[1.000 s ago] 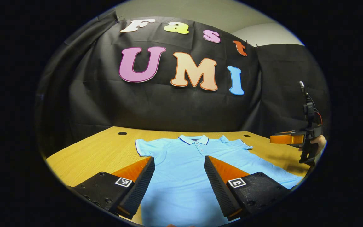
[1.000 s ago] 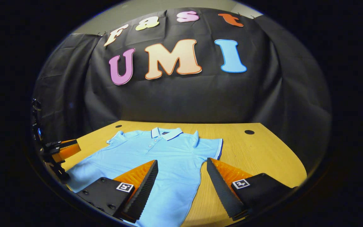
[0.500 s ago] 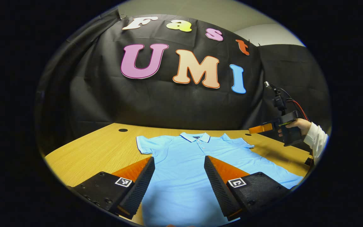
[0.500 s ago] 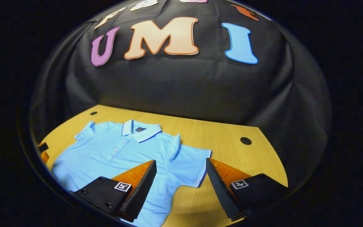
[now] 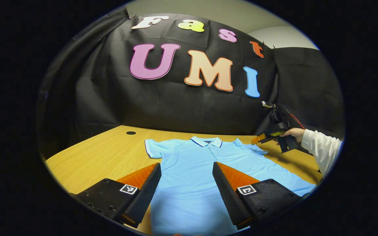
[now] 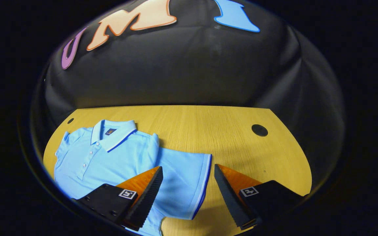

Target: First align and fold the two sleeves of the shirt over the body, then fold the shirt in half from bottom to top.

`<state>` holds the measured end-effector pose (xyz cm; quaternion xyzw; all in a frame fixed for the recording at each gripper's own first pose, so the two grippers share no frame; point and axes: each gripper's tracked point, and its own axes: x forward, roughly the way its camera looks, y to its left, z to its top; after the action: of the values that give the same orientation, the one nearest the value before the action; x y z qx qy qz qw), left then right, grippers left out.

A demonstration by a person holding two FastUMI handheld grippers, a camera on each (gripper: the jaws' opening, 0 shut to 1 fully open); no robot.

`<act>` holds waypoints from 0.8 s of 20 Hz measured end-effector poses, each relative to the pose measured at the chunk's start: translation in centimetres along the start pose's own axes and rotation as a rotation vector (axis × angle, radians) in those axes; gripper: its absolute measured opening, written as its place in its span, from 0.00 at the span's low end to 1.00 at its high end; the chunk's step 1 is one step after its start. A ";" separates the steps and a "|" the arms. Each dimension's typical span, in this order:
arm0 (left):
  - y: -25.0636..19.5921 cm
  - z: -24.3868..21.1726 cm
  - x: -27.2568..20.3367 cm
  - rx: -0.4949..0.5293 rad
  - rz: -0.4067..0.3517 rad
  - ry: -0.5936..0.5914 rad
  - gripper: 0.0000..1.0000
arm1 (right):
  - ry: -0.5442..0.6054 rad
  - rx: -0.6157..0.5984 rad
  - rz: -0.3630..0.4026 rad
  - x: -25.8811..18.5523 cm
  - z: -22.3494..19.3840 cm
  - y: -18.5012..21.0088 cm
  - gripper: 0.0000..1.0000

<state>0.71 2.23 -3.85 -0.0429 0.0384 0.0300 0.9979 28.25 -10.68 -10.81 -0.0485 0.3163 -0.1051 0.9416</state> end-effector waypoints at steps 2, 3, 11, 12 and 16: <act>-0.3 -0.4 0.1 -0.012 -0.010 0.014 0.94 | 0.037 -0.022 -0.024 0.8 -0.9 -0.6 0.98; -0.3 -0.4 0.1 -0.007 -0.010 0.016 0.94 | 0.041 -0.038 -0.027 1.0 -1.0 -0.7 0.98; -0.4 -0.3 0.1 -0.012 -0.011 0.011 0.94 | 0.077 0.007 0.019 1.2 -1.5 0.3 0.89; -0.4 -0.4 0.0 -0.011 -0.011 0.010 0.94 | 0.074 0.004 0.017 1.4 -1.5 0.1 0.87; -0.5 -0.4 0.1 -0.010 -0.012 0.010 0.94 | 0.062 -0.006 0.052 1.6 -1.3 0.7 0.66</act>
<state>0.85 1.75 -4.21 -0.0481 0.0428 0.0239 0.9976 28.78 -10.42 -12.88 -0.0400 0.3469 -0.0811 0.9335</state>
